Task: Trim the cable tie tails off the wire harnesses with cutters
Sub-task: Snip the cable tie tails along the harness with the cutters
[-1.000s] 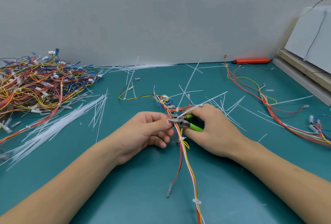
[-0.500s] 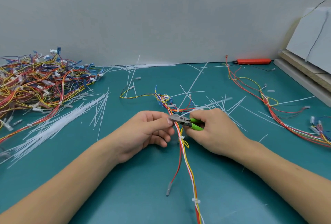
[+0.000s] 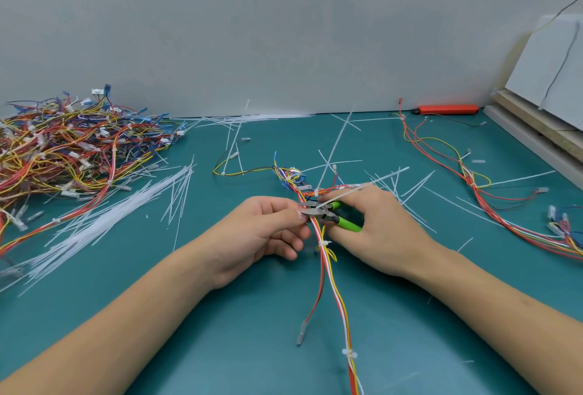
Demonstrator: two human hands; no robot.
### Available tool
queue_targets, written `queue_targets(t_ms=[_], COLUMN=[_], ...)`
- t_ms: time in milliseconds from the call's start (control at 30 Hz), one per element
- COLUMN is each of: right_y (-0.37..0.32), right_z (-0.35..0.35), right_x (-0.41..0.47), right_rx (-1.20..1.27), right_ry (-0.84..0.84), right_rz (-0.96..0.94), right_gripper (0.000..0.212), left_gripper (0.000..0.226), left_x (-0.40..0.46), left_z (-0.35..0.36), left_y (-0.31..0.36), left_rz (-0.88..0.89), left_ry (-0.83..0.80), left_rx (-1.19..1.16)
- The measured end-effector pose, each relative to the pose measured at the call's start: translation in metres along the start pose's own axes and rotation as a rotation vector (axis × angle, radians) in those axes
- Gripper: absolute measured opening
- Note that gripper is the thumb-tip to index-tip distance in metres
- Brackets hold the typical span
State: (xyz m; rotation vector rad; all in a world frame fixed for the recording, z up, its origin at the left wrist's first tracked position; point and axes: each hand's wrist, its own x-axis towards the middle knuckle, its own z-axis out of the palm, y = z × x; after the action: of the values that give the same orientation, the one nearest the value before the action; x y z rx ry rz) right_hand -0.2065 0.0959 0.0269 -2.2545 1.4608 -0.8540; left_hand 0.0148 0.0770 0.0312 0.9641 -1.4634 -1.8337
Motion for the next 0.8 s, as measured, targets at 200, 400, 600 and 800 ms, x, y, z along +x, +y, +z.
queue_targets(t_ms=[200, 400, 600, 800], right_y=[-0.004, 0.001, 0.007, 0.007], right_z=[-0.002, 0.001, 0.004, 0.003], right_x=[0.000, 0.003, 0.004, 0.003], right_rx=[-0.007, 0.014, -0.009, 0.011], right_ry=[-0.019, -0.028, 0.000, -0.011], right_rz=[0.013, -0.001, -0.017, -0.017], right_gripper=[0.036, 0.030, 0.015, 0.010], left_gripper=[0.012, 0.012, 0.015, 0.012], left_x=[0.000, 0.000, 0.002, 0.001], left_z=[0.001, 0.000, -0.002, -0.001], left_y=[0.000, 0.000, -0.002, -0.001], left_rz=[-0.007, -0.001, -0.005, -0.002], left_ry=[0.008, 0.010, 0.003, 0.011], left_rx=[0.003, -0.001, 0.003, -0.012])
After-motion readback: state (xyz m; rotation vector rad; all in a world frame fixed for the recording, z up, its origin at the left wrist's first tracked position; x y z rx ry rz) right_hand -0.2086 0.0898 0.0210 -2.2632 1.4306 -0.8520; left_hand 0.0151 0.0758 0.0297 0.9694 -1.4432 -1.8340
